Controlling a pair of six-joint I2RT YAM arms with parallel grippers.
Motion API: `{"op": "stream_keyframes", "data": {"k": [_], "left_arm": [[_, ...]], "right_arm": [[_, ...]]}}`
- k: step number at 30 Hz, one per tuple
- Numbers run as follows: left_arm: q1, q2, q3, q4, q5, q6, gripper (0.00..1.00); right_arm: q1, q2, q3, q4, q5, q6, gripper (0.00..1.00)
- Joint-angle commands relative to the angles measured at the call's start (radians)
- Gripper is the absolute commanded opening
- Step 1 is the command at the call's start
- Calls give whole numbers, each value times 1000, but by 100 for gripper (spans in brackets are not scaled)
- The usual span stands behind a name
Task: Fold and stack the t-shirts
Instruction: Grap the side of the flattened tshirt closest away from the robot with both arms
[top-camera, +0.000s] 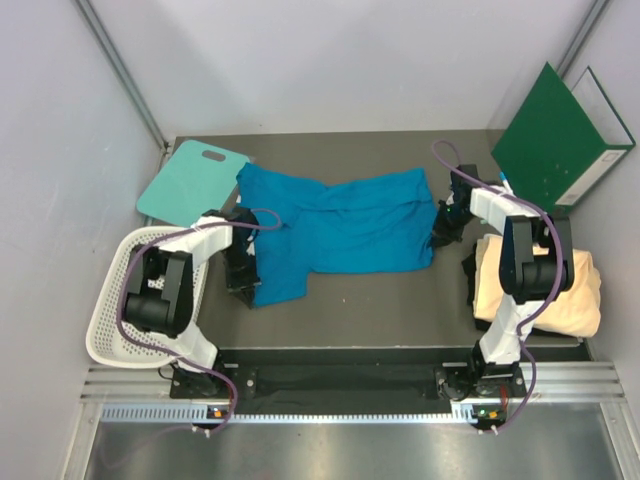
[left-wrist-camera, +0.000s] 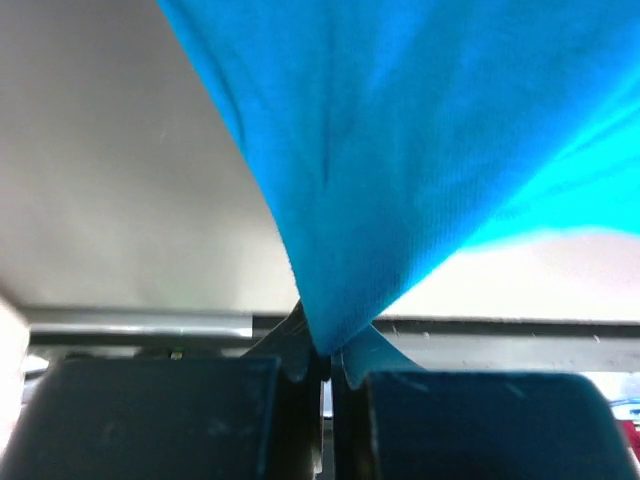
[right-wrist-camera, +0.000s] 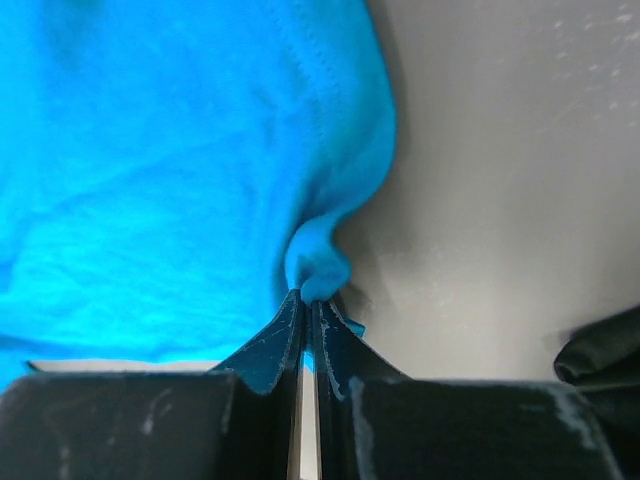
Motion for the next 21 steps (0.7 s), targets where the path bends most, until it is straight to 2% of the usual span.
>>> {"op": "stream_keyframes", "data": {"k": [1, 8, 15, 21], "left_arm": [[4, -77, 122, -103, -3, 11, 0], [17, -39, 338, -151, 10, 16, 0], [66, 42, 484, -151, 45, 39, 0], [97, 122, 608, -123, 88, 36, 0]], "right_arm": [[13, -57, 58, -56, -57, -1, 0], [-2, -38, 91, -62, -108, 6, 0], [-30, -11, 183, -74, -126, -1, 0], [-41, 80, 289, -74, -155, -4, 1]]}}
